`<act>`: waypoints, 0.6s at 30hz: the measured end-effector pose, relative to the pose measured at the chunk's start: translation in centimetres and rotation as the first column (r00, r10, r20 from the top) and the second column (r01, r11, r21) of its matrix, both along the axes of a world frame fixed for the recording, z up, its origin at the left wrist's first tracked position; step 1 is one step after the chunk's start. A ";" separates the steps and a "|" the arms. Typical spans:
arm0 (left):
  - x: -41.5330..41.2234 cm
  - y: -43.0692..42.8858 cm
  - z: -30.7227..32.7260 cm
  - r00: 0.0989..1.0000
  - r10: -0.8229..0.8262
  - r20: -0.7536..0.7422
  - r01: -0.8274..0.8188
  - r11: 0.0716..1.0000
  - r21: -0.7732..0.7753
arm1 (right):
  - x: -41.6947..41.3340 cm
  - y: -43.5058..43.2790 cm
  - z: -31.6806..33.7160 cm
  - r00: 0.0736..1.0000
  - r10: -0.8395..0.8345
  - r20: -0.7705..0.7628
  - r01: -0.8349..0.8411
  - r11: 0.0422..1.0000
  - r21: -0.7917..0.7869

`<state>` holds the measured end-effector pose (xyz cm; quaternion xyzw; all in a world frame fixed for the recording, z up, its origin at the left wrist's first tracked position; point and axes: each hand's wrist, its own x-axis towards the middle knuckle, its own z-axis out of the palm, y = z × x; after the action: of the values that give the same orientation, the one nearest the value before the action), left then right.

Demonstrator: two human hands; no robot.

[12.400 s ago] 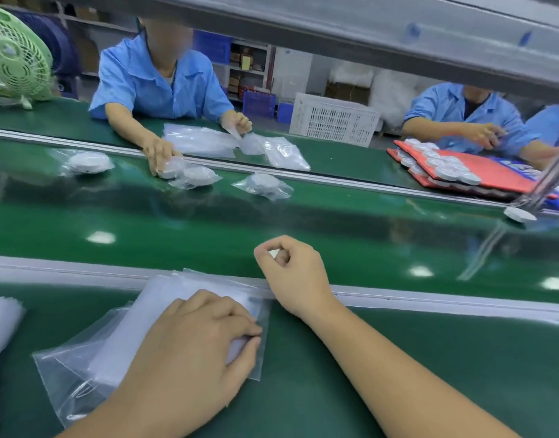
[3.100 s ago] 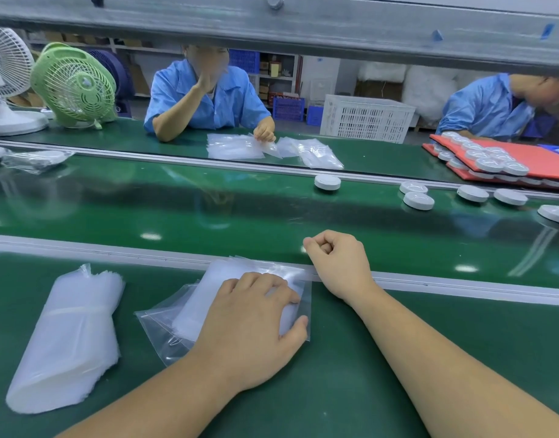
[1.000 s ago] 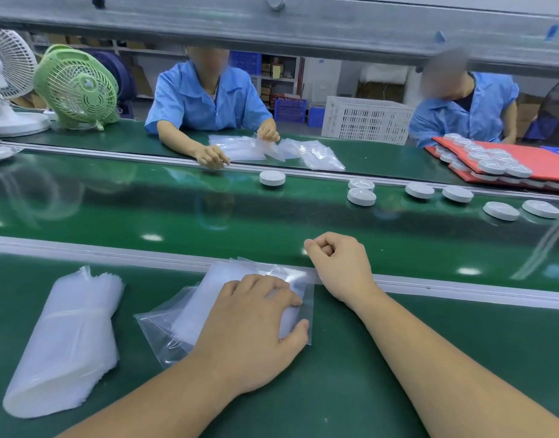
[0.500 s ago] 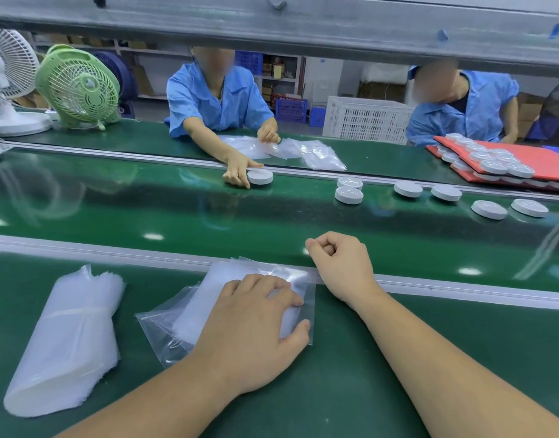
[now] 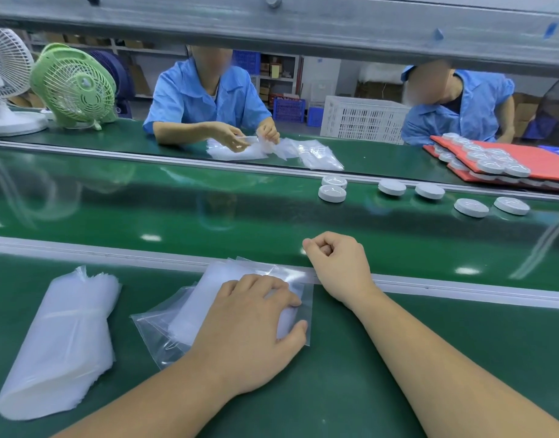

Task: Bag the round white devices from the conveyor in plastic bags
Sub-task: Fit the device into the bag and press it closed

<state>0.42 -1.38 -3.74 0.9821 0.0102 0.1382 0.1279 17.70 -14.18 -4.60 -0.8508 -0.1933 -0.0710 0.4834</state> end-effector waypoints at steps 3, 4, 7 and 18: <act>-0.1 -0.1 0.1 1.000 0.001 -0.004 -0.001 1.000 -0.002 | 0.0 0.0 -0.1 1.000 -0.001 -0.004 0.001 1.000 -0.004; -0.2 -0.1 0.1 1.000 0.001 -0.001 -0.001 1.000 -0.002 | 0.0 -0.1 0.0 1.000 -0.001 -0.004 0.001 1.000 -0.004; -0.1 0.0 0.1 1.000 -0.001 -0.005 0.001 1.000 -0.001 | 0.0 0.0 0.0 1.000 0.006 -0.012 -0.006 1.000 0.000; -0.3 -0.1 0.3 1.000 -0.005 -0.004 0.005 1.000 -0.015 | -2.2 -0.7 1.4 0.997 0.076 -0.032 -0.073 0.993 0.098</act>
<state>0.17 -1.49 -3.41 0.9814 0.0090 0.1356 0.1354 15.50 -14.84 -3.18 -0.8197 -0.2124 -0.0469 0.5299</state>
